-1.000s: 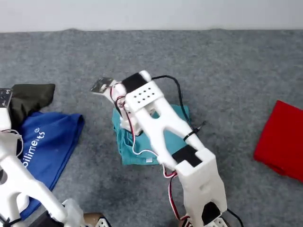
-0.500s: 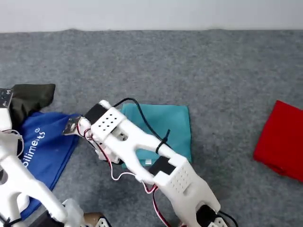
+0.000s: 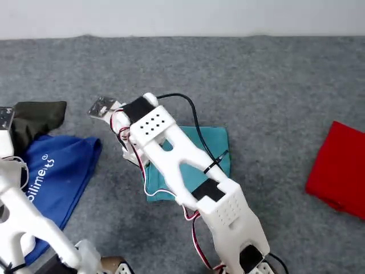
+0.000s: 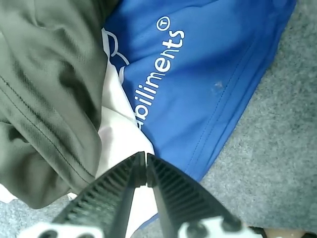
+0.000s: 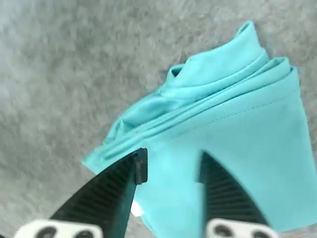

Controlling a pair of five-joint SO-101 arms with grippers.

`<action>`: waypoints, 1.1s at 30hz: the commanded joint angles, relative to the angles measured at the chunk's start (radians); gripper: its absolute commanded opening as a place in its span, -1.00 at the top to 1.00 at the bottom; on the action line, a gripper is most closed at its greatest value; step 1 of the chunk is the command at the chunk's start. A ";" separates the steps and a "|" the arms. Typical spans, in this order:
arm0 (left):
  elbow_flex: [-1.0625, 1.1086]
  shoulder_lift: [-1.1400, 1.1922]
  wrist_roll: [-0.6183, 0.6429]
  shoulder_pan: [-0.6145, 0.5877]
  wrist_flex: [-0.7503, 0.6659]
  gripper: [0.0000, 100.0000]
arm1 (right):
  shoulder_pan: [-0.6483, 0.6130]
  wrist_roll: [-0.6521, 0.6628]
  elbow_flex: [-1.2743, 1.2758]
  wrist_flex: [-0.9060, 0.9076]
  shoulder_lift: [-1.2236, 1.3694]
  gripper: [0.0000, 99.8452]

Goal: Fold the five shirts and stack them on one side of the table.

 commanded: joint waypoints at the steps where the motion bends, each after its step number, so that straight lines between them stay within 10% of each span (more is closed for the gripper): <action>1: -0.005 -0.028 0.014 0.006 -0.020 0.97 | 0.008 -0.077 -0.044 -0.025 -0.021 0.53; 33: -0.004 -0.026 0.014 0.006 -0.035 0.97 | -0.036 -0.137 -0.075 -0.019 0.113 0.54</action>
